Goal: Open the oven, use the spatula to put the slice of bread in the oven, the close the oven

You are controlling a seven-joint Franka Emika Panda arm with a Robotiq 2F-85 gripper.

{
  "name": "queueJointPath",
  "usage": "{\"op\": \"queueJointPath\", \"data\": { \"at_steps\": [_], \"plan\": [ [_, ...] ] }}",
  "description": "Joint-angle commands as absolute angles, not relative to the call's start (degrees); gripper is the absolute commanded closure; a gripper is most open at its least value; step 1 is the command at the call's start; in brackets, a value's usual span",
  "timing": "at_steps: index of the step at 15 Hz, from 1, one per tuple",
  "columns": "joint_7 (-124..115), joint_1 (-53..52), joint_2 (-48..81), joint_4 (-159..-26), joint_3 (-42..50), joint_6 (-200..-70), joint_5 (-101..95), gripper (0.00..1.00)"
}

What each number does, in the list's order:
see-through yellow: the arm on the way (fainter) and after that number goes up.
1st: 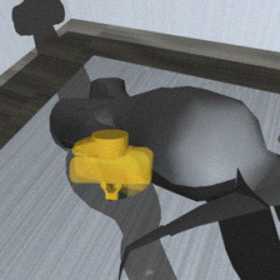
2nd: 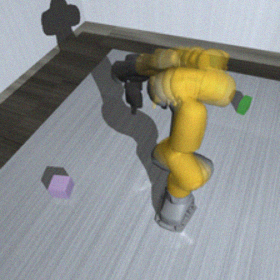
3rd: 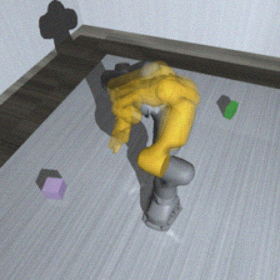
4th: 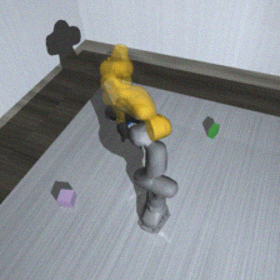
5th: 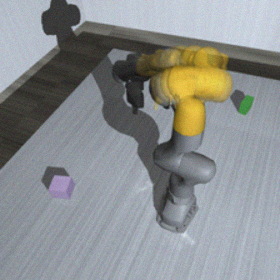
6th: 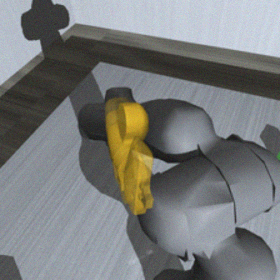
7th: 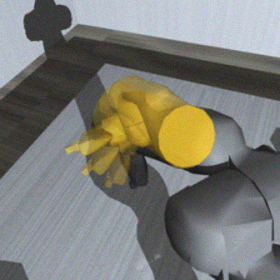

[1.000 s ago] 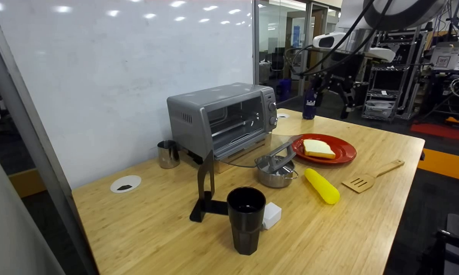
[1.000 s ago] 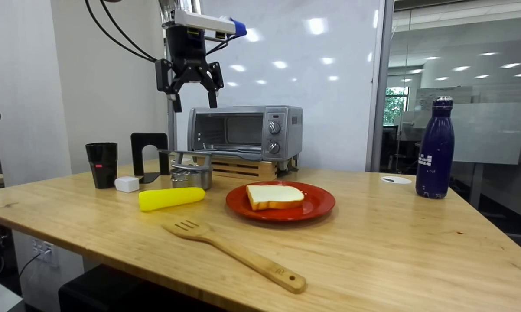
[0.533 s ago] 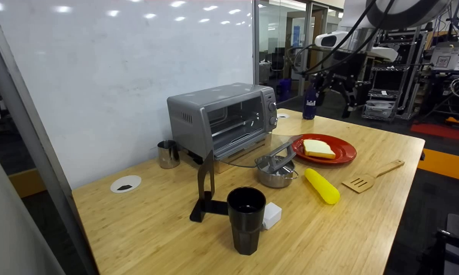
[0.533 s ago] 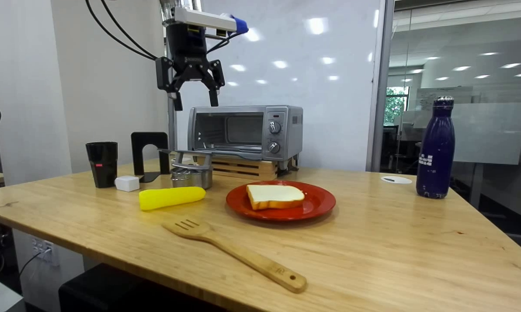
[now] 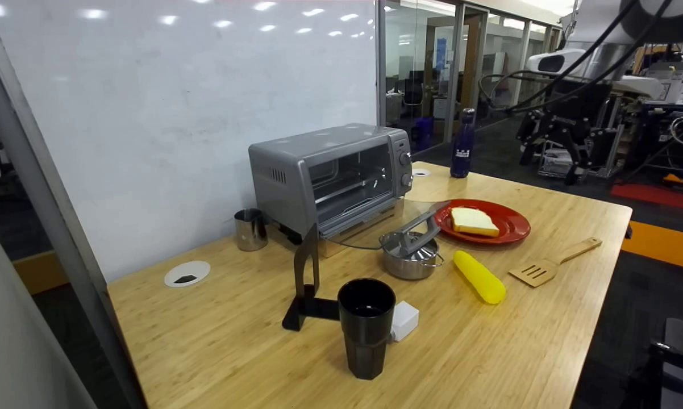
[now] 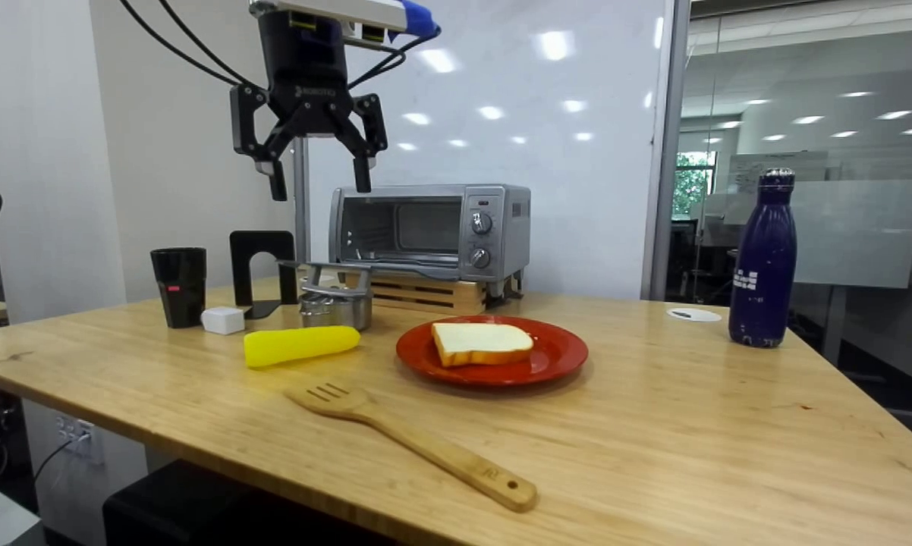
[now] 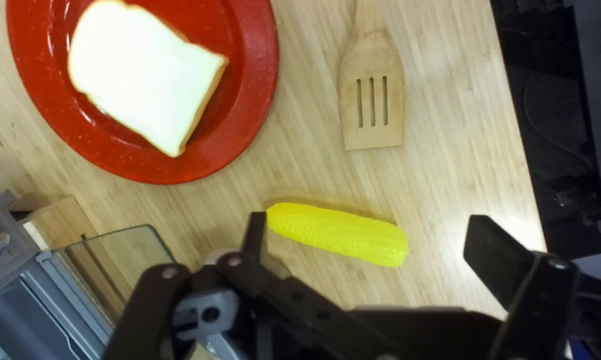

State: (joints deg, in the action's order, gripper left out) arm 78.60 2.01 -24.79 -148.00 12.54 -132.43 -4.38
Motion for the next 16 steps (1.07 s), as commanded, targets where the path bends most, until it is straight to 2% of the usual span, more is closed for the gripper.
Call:
{"op": "queueJointPath", "data": {
  "at_steps": [1, 8, 9, 16],
  "plan": [
    [82.5, 5.6, -30.6, -154.9, 16.5, -134.5, -6.7, 0.0],
    [94.5, 11.0, -25.1, -153.8, 27.9, -138.3, -8.6, 0.0],
    [91.8, 11.3, -28.3, -154.7, 25.4, -136.0, -8.1, 0.0],
    [93.8, 11.9, -26.2, -154.4, 26.8, -137.3, -8.0, 0.0]
  ]
}}
